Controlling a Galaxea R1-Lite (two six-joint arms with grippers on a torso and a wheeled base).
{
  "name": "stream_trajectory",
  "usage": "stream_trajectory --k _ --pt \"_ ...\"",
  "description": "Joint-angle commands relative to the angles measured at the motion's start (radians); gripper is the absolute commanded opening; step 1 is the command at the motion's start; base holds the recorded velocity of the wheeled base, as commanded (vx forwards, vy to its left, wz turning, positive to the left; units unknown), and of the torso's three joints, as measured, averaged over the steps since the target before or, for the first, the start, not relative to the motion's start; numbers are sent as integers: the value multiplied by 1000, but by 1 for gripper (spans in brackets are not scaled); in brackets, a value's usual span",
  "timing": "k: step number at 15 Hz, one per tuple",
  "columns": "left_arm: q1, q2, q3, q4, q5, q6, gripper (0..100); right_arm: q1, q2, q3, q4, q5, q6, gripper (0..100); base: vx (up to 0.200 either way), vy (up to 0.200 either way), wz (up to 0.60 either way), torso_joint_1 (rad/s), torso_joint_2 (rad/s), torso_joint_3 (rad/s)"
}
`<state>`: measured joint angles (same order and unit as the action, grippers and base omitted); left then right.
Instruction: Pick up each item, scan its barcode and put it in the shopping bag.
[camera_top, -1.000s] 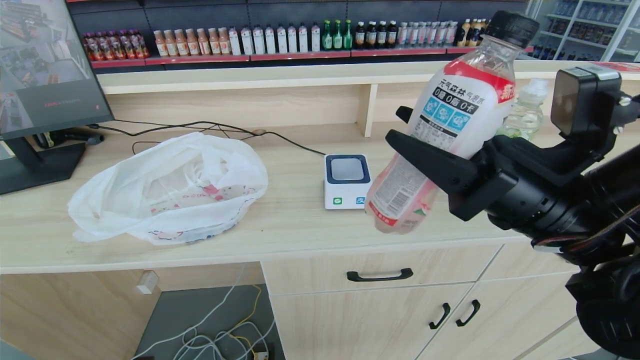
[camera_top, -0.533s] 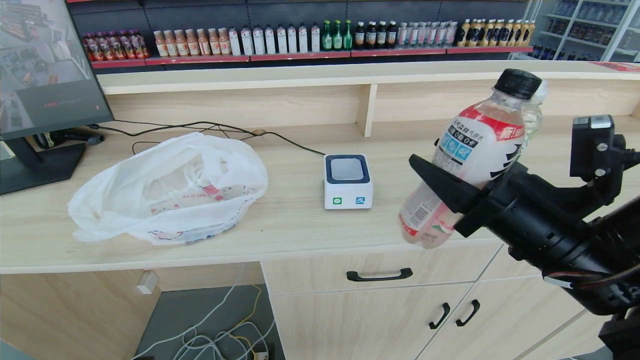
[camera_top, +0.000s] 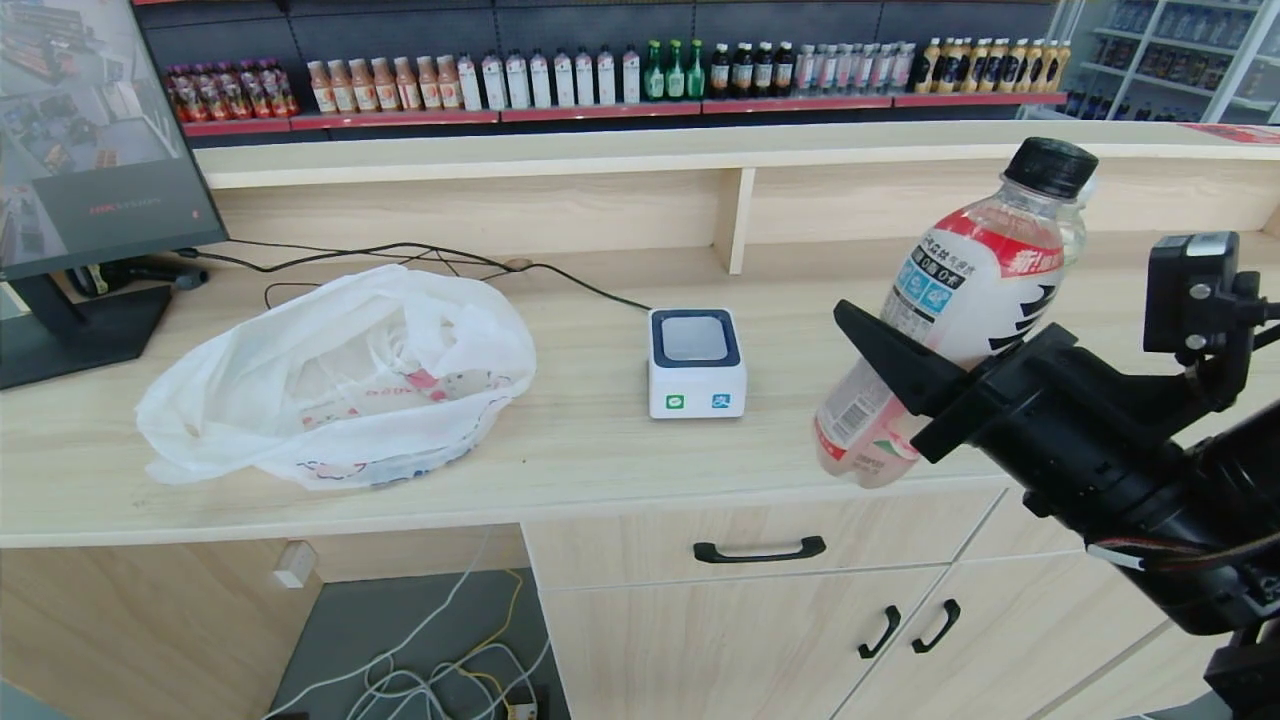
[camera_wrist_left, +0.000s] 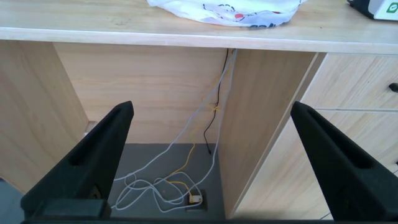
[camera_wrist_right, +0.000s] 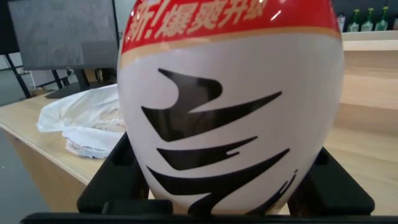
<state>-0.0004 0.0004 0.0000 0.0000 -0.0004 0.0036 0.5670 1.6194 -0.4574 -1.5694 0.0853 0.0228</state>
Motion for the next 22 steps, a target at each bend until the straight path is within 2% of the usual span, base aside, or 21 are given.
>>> stream_trajectory --k 1,18,22 --pt "0 0 0 0 0 -1 100 1 -10 14 -1 1 0 0 0 0 0 0 0 0" --pt "0 0 0 2 0 -1 100 -1 -42 36 -1 2 5 0 0 0 0 0 0 0" --pt "0 0 0 2 0 -4 100 -1 -42 42 -1 2 3 0 0 200 0 2 0 2"
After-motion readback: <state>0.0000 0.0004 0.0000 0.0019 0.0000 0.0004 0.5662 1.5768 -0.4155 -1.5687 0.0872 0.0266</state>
